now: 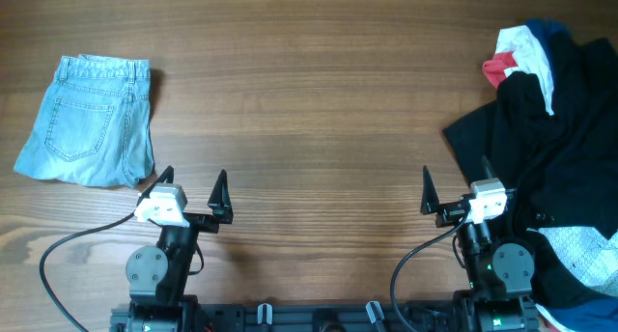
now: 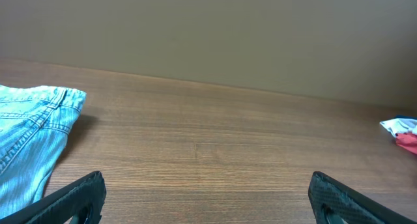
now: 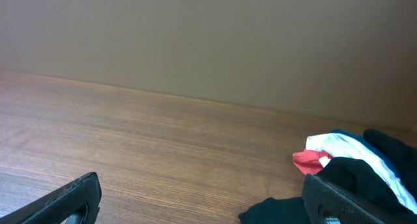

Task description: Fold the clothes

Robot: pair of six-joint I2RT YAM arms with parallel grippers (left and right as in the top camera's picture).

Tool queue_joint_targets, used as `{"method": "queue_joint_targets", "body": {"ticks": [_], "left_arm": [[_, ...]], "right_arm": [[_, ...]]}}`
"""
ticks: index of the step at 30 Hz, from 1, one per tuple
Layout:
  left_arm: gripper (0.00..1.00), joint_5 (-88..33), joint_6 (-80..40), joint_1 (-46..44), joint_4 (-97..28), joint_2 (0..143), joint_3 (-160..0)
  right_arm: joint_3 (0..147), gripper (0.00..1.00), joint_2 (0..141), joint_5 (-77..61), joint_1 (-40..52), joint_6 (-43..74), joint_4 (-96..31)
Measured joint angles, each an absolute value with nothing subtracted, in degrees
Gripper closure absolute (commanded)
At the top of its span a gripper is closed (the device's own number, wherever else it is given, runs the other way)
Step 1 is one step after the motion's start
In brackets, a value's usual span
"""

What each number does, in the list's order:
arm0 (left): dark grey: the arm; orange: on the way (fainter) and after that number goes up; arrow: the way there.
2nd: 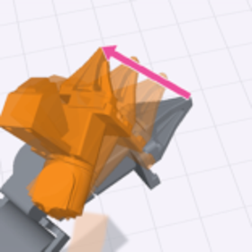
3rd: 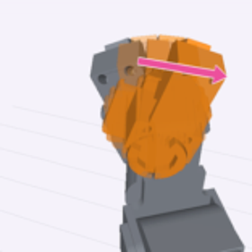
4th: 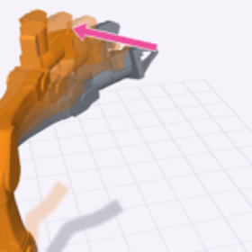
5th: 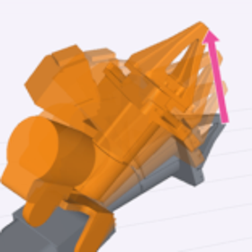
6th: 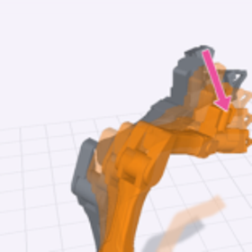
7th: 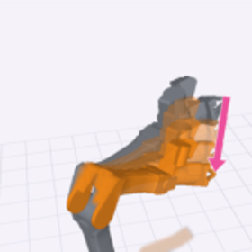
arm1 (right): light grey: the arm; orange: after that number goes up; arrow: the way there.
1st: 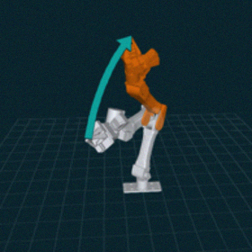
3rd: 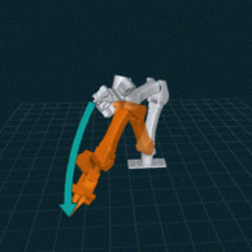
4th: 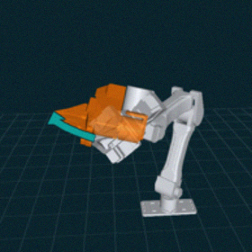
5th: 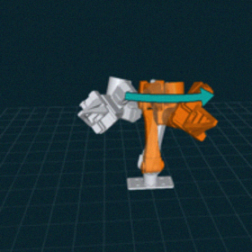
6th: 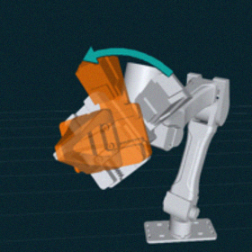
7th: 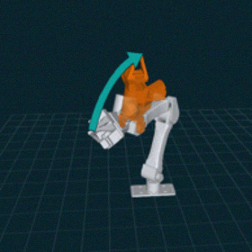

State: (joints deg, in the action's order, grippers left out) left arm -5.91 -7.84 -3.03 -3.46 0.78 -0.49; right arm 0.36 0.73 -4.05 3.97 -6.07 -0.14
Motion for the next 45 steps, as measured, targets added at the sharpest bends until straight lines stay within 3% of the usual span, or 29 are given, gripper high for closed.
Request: {"method": "queue_joint_targets", "body": {"ticks": [15, 23, 28, 34, 45], "left_arm": [[0.0, -5.91, -7.84, -3.03, -3.46, 0.78, -0.49], [0.0, -6.81, -13.23, -3.03, -3.49, 0.78, -0.49], [0.0, -8.93, -16.73, -3.03, -9.82, 0.8, -3.22], [0.0, -10.15, -17.61, -3.03, -22.11, 4.86, -12.71], [0.0, -10.44, -17.98, -3.03, -37.5, 31.62, -35.31]], "right_arm": [[0.36, 0.0, 0.73, -4.05, 3.97, -5.61, -0.14], [0.49, 0.0, 0.73, -4.08, 3.97, 7.9, -1.83], [4.71, 0.0, 0.8, -4.08, 3.97, 11.81, -9.91], [20.78, 0.0, 6.87, -4.1, 3.95, 13.28, -25.41], [49.21, 0.0, 40.03, -3.38, 3.9, 14.96, -54.68]]}}
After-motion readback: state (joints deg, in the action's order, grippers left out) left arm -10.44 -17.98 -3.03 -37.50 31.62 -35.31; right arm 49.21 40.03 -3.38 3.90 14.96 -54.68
